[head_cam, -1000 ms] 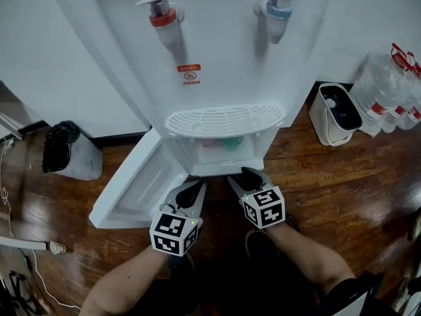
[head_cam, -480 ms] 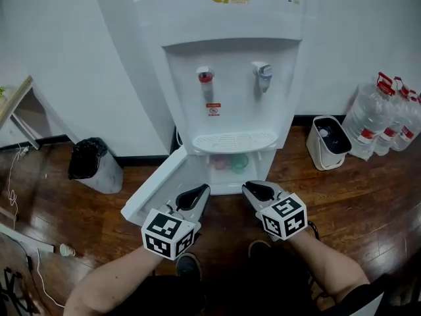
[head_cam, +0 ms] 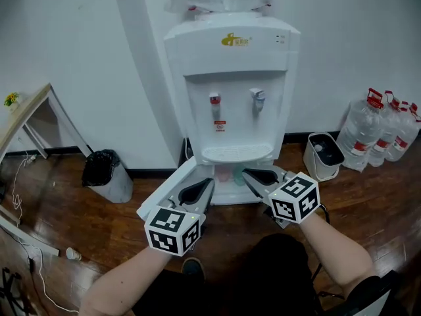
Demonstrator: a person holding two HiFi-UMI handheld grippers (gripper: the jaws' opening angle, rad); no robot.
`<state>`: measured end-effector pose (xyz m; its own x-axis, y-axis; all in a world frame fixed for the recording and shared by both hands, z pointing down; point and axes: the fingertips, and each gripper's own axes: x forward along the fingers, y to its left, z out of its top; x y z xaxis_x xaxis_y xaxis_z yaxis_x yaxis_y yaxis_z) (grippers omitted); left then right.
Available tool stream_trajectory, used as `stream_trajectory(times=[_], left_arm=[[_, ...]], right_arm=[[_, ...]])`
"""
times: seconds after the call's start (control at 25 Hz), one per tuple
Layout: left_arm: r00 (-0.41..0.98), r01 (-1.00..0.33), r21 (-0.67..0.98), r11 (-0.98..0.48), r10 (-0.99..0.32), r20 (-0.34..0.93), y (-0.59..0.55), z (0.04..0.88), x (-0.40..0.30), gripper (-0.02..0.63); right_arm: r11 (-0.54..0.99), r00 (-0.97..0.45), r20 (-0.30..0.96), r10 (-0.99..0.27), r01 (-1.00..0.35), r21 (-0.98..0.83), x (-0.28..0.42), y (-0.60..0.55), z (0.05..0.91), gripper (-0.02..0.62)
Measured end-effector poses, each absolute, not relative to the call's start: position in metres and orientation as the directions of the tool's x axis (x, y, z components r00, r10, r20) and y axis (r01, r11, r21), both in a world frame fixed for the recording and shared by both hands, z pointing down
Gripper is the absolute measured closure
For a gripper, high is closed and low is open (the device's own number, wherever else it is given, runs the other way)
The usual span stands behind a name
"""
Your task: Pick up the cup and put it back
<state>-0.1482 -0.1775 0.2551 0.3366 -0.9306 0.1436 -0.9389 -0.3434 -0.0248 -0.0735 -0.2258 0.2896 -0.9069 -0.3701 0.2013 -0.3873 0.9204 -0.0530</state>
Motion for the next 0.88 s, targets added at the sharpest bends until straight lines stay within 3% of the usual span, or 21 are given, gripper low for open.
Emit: stream_trajectory(times=[0.24,0.36,0.88], left_arm=[[0.238,-0.966,0.134,-0.222,-0.963,0.123,-0.167,0.229,-0.172,0.457],[0.164,-0.984,0.081,-0.158,-0.985,0.062,-0.165,0.221,-0.191,0.450],[0.238,-0.971,0.049,-0.235,-0.967,0.084,-0.172,0.237,-0.196,0.407]], right_arm=[[0.941,-0.928,0.175,-0.328,-0.338,-0.029,-0.087,-0.217,0.246,0.594],[0.947,-0.934,0.177,-0.311,-0.320,-0.026,-0.102,-0.210,0.234,0.594],[0.947,-0.949,0.169,-0.267,-0.291,-0.136,-0.119,-0.211,0.252,0.595]])
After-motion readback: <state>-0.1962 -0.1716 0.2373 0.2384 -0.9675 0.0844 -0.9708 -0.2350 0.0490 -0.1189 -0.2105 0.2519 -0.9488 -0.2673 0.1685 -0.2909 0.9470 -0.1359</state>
